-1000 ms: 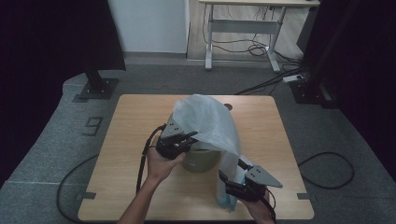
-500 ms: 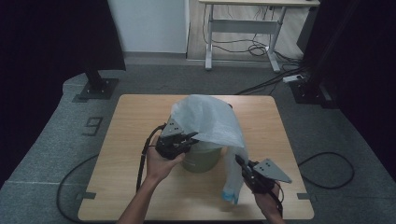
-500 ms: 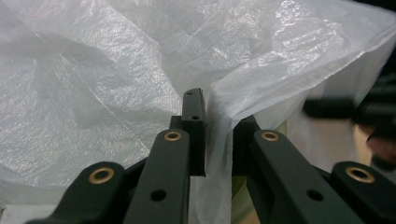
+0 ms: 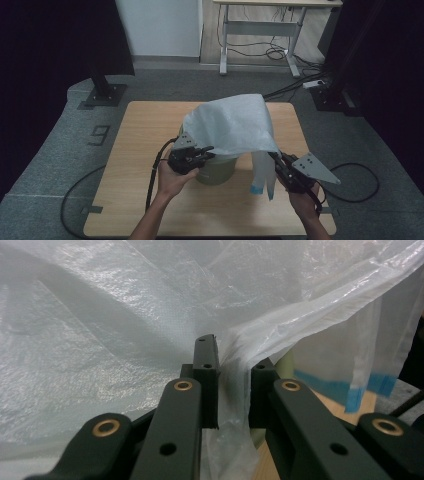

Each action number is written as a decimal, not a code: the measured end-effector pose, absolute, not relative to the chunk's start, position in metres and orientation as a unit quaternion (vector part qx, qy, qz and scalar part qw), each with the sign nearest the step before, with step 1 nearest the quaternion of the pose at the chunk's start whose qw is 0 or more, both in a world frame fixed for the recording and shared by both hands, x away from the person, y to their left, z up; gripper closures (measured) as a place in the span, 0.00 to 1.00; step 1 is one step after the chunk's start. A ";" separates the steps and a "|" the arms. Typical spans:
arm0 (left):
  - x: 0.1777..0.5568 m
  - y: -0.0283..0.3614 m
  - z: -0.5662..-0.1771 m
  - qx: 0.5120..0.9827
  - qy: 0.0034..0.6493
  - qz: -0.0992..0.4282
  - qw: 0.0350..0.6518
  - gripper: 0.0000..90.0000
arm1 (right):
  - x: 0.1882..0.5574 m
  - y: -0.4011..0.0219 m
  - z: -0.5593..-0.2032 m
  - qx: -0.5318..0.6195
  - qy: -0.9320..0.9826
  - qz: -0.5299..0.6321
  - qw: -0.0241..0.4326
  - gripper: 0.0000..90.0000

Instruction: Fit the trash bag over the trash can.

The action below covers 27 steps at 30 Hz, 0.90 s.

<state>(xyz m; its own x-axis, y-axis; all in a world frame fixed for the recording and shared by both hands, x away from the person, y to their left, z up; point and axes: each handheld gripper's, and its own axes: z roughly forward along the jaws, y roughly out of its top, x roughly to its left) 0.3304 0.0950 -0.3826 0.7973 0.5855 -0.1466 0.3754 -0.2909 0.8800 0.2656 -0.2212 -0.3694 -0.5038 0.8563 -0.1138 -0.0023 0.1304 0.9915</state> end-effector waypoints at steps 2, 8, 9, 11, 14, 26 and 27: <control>0.330 0.091 -0.383 0.800 0.296 0.102 0.512 0.87 | 0.266 -0.223 -0.363 0.323 0.648 0.578 0.377 0.97; 0.326 0.089 -0.377 0.792 0.295 0.132 0.518 0.65 | 0.269 -0.218 -0.358 0.312 0.661 0.574 0.369 0.97; 0.325 0.090 -0.376 0.790 0.295 0.137 0.520 0.61 | 0.270 -0.216 -0.360 0.313 0.665 0.571 0.366 0.97; 0.324 0.090 -0.375 0.788 0.295 0.146 0.520 0.51 | 0.273 -0.213 -0.364 0.315 0.670 0.568 0.359 0.97; 0.320 0.091 -0.372 0.785 0.294 0.159 0.521 0.46 | 0.277 -0.210 -0.369 0.318 0.673 0.570 0.348 0.96; 0.317 0.082 -0.366 0.785 0.281 0.159 0.528 0.43 | 0.282 -0.208 -0.370 0.326 0.676 0.569 0.336 0.95; 0.319 0.080 -0.366 0.788 0.283 0.163 0.523 0.46 | 0.282 -0.208 -0.370 0.326 0.676 0.569 0.336 0.95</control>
<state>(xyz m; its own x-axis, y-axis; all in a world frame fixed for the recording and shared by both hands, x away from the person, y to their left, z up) 0.3195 0.0797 -0.3657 0.7873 0.6154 -0.0391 0.2752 -0.2939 0.9154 0.2819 -0.2076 -0.3698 -0.5615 0.8232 -0.0845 0.0582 0.1411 0.9883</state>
